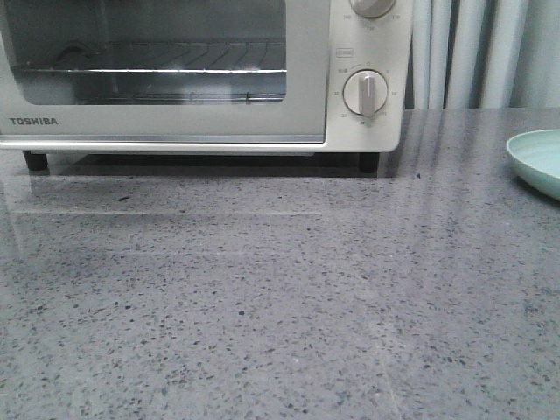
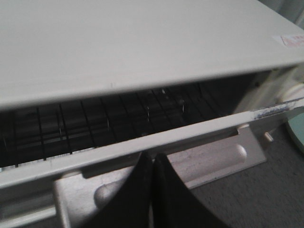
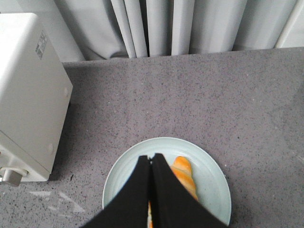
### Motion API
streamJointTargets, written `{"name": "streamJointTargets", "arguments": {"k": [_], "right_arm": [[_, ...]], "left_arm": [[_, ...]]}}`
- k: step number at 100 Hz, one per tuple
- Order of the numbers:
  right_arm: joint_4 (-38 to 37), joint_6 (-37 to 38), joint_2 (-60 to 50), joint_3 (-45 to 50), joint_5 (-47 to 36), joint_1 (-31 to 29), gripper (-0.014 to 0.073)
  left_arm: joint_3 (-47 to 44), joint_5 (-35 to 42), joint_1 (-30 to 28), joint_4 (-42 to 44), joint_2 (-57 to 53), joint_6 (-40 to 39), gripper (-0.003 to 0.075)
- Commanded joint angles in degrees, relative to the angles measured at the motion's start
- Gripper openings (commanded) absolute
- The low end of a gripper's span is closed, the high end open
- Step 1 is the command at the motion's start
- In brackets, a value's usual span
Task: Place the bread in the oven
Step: 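Pull the oven door down and open with the left gripper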
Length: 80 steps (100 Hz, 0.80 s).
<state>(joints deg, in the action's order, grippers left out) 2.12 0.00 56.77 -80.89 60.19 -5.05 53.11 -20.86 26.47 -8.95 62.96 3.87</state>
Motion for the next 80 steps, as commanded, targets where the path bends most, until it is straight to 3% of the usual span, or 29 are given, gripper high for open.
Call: {"name": "streamJointTargets", "arguments": {"k": [1, 31, 38, 53, 58, 80], "right_arm": [[0.1, -0.7, -0.4, -1.9, -2.1, -0.3, -0.0058], [0.1, -1.4, 1.6, -1.7, 9.7, -0.3, -0.0038], [0.1, -1.4, 3.2, -1.7, 13.1, -0.3, 0.0038], [0.1, -1.4, 7.0, -1.7, 14.4, -0.3, 0.0342], [0.1, -1.4, 8.6, -1.7, 14.1, -0.3, 0.0393], [0.1, -1.4, 16.6, -1.7, 14.5, -0.3, 0.04]], "left_arm": [[-2.8, -3.8, 0.3, -2.4, -4.1, -0.1, -0.0021], [-6.6, -6.9, 5.0, -8.0, -26.3, -0.1, -0.0021], [-6.6, -6.3, 5.9, -7.9, -30.7, -0.1, -0.0021], [-6.6, -6.3, 6.1, -6.8, -37.0, -0.1, -0.0021], [-6.6, -6.3, 6.1, -6.3, -38.1, -0.1, -0.0021], [-6.6, -7.9, 6.1, -6.1, -38.8, -0.1, -0.0021]]}}
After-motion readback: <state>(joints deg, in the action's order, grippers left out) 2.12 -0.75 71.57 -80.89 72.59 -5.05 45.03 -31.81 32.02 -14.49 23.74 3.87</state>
